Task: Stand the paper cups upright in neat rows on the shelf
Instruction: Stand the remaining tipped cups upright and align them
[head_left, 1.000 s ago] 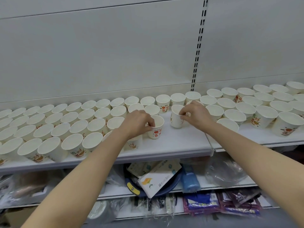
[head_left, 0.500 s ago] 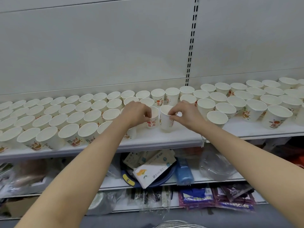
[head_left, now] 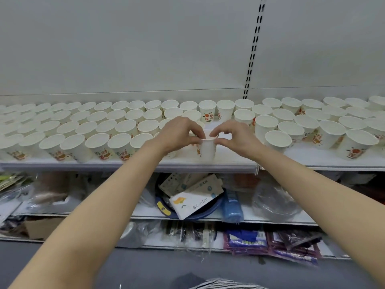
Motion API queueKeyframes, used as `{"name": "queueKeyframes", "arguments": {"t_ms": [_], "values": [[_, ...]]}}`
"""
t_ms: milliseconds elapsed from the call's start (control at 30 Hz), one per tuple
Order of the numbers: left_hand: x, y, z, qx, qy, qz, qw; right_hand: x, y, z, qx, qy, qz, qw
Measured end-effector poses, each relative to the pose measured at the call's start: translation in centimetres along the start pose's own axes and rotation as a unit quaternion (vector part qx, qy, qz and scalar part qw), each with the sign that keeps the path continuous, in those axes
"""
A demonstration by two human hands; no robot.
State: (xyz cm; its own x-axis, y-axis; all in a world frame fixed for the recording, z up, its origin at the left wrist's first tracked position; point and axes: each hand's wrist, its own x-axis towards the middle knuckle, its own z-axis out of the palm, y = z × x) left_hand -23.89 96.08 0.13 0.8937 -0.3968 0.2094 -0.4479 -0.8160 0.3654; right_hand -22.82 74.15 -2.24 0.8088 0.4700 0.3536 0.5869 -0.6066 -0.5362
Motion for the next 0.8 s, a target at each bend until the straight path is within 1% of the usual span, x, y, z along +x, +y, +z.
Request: {"name": "queueKeyframes", "arguments": {"t_ms": [67, 200, 333, 400, 467, 533, 600, 700, 800], "values": [[-0.6, -0.6, 0.0, -0.035, 0.001, -0.013, 0.999, -0.2, 0.0, 0.1, 0.003, 0.007, 0.004, 1.000], [-1.2, -0.8, -0.4, -0.010, 0.008, -0.027, 1.000, -1.1, -0.4, 0.8, 0.032, 0.016, 0.025, 0.999], [-1.3, -0.2, -0.1, 0.048, 0.001, -0.033, 0.998, -1.5, -0.9, 2.2, 0.028, 0.018, 0.058, 0.998], [-1.4, -0.1, 0.5, 0.099, -0.003, -0.028, 0.995, -1.8, -0.9, 2.9, 0.010, 0.028, 0.077, 0.997], [-1.6, 0.0, 1.3, 0.151, 0.011, -0.017, 0.988, -2.2, -0.8, 3.4, -0.020, 0.040, 0.087, 0.995], [-1.7, -0.2, 2.2, 0.166, 0.026, -0.011, 0.986, -2.4, -0.5, 3.8, -0.052, 0.039, 0.095, 0.993], [-1.9, -0.4, 2.6, 0.164, 0.033, -0.008, 0.986, -2.1, -0.2, 4.0, -0.064, 0.026, 0.101, 0.993], [-2.4, -1.1, 2.2, 0.117, 0.038, 0.003, 0.992, -0.9, -0.3, 4.1, -0.052, 0.006, 0.105, 0.993], [-3.0, -1.9, 1.2, 0.082, 0.032, 0.011, 0.996, 0.4, -0.8, 4.2, -0.040, -0.030, 0.113, 0.992]]}}
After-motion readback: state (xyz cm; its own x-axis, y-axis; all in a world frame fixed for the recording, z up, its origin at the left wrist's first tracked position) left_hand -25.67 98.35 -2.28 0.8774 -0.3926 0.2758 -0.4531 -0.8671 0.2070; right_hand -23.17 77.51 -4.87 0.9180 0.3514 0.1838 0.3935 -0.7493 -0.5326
